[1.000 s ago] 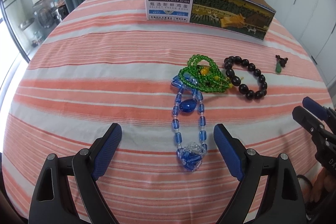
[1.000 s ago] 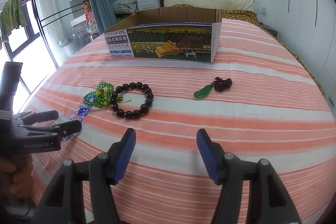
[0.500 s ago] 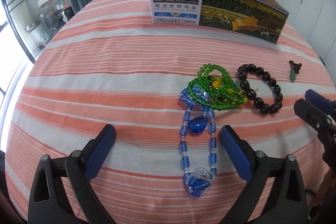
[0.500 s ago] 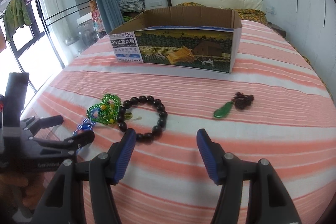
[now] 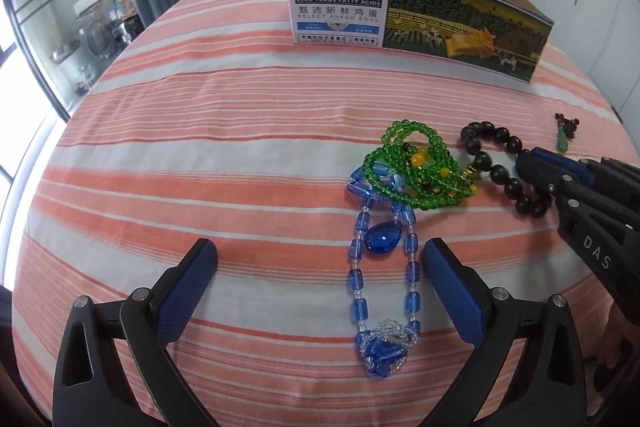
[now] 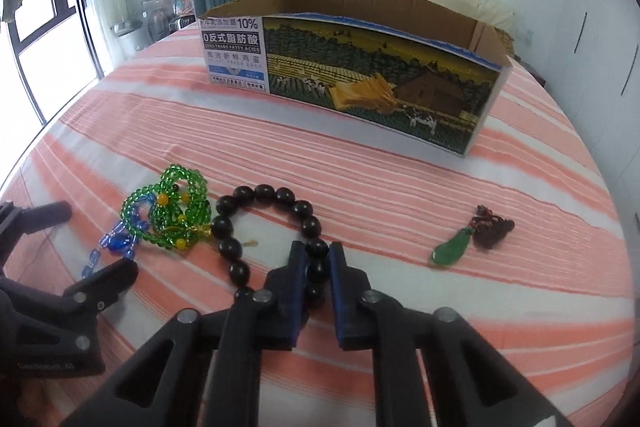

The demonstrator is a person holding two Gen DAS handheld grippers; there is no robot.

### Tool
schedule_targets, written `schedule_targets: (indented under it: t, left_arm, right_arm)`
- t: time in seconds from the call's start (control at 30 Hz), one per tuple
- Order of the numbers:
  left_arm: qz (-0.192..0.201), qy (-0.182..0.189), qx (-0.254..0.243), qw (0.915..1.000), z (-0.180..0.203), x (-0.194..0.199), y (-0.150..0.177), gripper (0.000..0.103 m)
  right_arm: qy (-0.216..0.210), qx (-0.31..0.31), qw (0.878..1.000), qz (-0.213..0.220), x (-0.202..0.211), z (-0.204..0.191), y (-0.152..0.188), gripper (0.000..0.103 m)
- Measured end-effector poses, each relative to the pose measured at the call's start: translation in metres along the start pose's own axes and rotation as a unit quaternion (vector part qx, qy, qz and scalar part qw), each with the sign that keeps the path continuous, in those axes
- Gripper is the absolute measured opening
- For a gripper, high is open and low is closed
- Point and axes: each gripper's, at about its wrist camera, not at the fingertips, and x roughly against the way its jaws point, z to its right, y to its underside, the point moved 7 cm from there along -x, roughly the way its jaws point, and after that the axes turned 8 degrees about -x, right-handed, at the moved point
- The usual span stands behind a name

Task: Organize jewelry
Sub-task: 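Close the left tool on the blue bead strand while the right tool closes on the black bead bracelet, then carry the blue strand and black bracelet into the box and open both tools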

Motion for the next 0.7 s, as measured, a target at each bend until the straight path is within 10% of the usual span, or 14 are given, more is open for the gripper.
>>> schedule_targets:
  t: [0.13, 0.17, 0.7]
  left_arm:
    - [0.032, 0.022, -0.038, 0.9985, 0.009, 0.015, 0.002, 0.016]
    - [0.034, 0.022, -0.046, 0.9981, 0.010, 0.017, 0.004, 0.009]
    - [0.075, 0.112, 0.038, 0.9902, -0.033, 0.063, 0.007, 0.009]
  right_arm:
    - [-0.012, -0.024, 1.000, 0.010, 0.019, 0.013, 0.010, 0.012]
    - [-0.015, -0.029, 0.999, 0.012, 0.025, 0.016, 0.013, 0.012]
    - [-0.036, -0.053, 0.997, 0.036, 0.075, 0.029, 0.028, 0.012]
